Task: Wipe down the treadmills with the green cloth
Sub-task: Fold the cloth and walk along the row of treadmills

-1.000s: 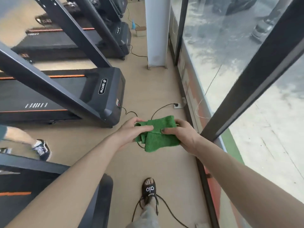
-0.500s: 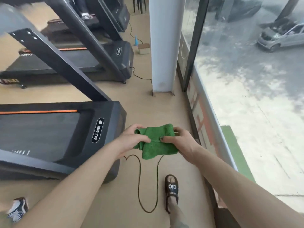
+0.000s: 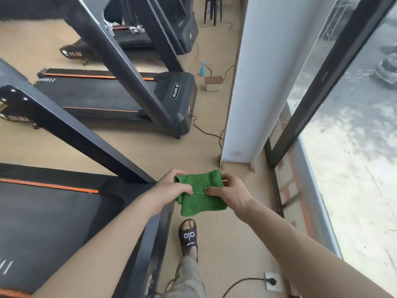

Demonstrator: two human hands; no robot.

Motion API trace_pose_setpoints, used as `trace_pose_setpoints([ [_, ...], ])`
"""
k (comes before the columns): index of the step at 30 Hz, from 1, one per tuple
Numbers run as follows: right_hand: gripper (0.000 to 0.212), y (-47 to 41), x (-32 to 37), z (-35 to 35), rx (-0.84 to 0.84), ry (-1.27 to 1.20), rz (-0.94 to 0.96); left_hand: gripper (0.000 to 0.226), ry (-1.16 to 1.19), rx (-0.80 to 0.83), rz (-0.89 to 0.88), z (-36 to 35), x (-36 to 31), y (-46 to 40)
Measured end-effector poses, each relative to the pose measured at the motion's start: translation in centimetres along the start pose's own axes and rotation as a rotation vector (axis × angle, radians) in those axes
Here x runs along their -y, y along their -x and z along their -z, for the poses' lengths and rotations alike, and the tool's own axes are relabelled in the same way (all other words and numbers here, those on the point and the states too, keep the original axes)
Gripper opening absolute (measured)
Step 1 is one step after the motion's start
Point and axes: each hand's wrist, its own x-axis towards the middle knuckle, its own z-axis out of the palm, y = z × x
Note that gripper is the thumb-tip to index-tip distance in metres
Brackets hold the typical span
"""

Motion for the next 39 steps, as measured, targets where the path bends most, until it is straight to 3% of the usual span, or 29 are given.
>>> trace_pose_setpoints([
  [8, 0.045, -25.6, 13.4, -2.7, -0.108, 0.026, -0.017, 0.061, -0.105, -0.001, -0.017, 10.8, -11.8, -25.9],
  [16, 0.058, -43.8, 26.6, -3.7, -0.111, 0.059, -0.036, 0.057, -0.162, -0.045, -0.036, 20.2, -24.1, -42.5],
  [23, 0.049, -59.2, 34.8, -5.0, -0.055, 0.085, -0.074, 0.052, -0.144, -0.121, 0.010, 26.4, -30.5, -56.2],
  [29, 0.045, -71.2, 41.3, -5.1, -0.094, 0.082, -0.099, 0.060, -0.123, -0.075, 0.043, 30.8, -36.3, -68.0],
  [35, 0.048, -84.0, 46.5, -3.7, -0.191, 0.076, -0.122, 0.047, -0.100, 0.019, 0.010, 33.5, -42.3, -81.3],
  [39, 0.050, -89.7, 50.6, -1.5, -0.232, 0.068, -0.154, 0.053, -0.149, 0.086, 0.025, 34.5, -47.5, -87.7],
])
